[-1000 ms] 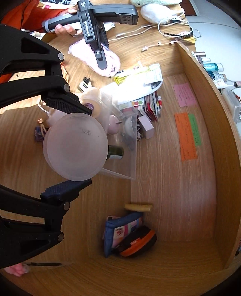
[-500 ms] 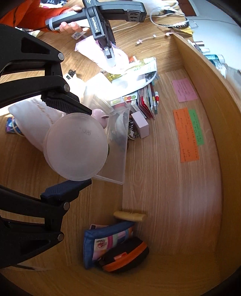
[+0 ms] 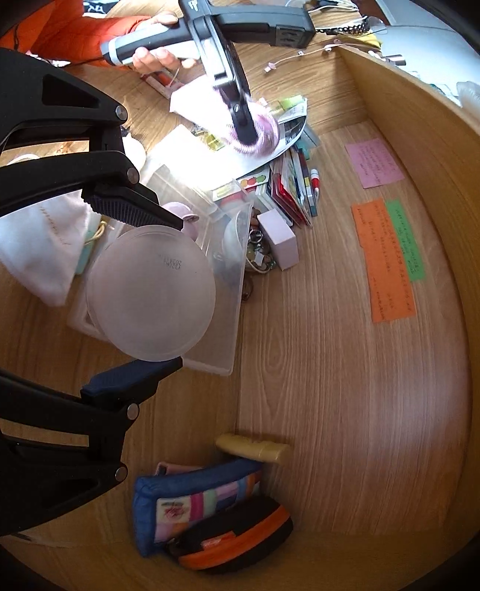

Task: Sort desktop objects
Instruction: 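Carry the rope bag and white lid over the clear box with both tools, then release the rope bag with the left tool while the right releases the white lid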

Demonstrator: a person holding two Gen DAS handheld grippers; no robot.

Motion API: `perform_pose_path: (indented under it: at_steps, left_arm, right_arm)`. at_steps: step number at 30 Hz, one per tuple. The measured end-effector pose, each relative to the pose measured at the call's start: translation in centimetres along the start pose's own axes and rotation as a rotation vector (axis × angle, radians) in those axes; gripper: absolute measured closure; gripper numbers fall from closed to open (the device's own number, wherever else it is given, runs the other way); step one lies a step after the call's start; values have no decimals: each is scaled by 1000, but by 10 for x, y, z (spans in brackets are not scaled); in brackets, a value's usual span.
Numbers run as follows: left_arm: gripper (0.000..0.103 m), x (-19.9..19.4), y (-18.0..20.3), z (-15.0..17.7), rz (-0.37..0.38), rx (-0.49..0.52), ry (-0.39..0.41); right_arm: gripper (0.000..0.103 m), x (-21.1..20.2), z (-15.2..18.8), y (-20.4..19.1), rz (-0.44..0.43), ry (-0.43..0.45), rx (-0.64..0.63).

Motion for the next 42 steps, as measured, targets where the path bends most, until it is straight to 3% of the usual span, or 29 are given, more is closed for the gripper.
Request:
perform_pose_path:
  at_steps: [7, 15, 25, 42]
  left_arm:
    - [52, 32, -1, 1, -55, -31, -26]
    - [52, 56, 5, 15, -76, -10, -83]
    - [53, 73, 1, 23, -77, -23, -147]
    - [55, 69, 18, 30, -99, 62, -132]
  right_arm:
    - [41, 33, -18, -12, -37, -37, -31]
    - [41, 67, -4, -22, -17, -106, -65]
    - [41, 81, 9, -26, -11, -157, -94]
    - [41, 85, 14, -33, -3, -168, -128]
Point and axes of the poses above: each gripper's, at about its wrist camera, not at the fingertips, and x roughly the way its jaws point, y to its right, z to its underside, the point moved 1 cm from there along x, roughly the way its jaws point
